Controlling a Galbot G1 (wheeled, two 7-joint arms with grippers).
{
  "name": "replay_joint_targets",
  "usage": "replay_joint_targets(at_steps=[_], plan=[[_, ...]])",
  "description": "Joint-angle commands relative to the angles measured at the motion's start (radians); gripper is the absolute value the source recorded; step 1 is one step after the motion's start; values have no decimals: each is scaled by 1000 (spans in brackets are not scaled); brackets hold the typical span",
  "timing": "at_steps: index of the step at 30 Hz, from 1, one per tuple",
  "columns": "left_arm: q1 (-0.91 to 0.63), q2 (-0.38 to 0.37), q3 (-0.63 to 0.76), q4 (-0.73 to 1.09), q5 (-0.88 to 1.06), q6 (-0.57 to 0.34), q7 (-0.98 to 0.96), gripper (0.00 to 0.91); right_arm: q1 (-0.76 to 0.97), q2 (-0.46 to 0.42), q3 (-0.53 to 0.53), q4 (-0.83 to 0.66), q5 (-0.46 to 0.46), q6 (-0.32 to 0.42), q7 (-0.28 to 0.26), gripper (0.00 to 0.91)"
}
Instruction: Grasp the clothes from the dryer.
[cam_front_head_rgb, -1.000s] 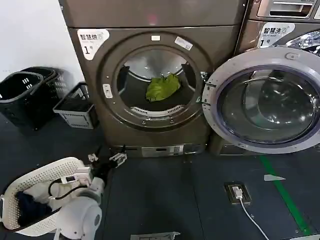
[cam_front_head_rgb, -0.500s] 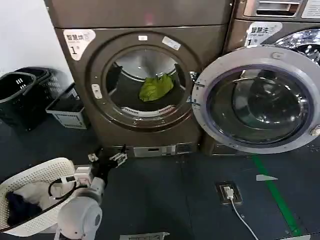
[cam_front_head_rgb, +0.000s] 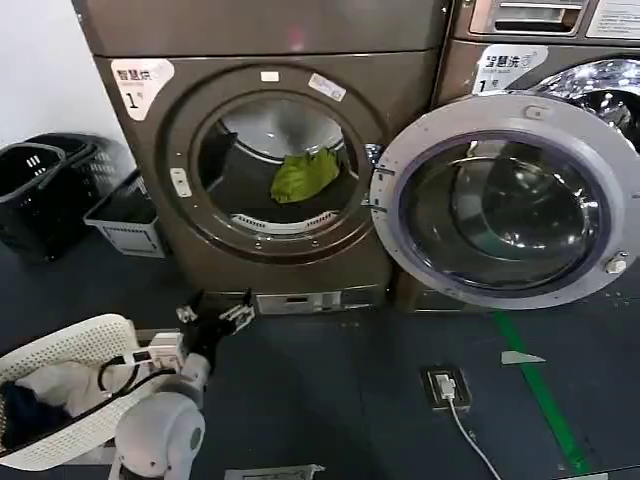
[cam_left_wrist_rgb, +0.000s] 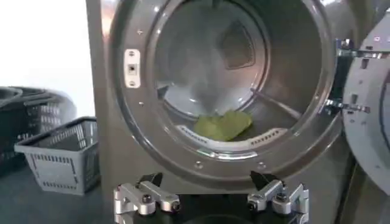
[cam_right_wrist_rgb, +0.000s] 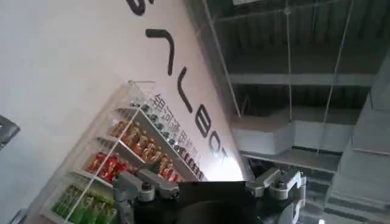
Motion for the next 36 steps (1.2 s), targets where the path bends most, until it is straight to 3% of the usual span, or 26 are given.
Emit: replay_joint_targets(at_steps=[1, 36], plan=[[-1, 1, -1, -1, 1, 1, 0, 907, 1, 2, 1, 0, 1, 1, 0, 907], [-2, 4, 3, -19, 9, 5, 14, 907, 5, 5, -1, 10, 38, 40, 1, 907]])
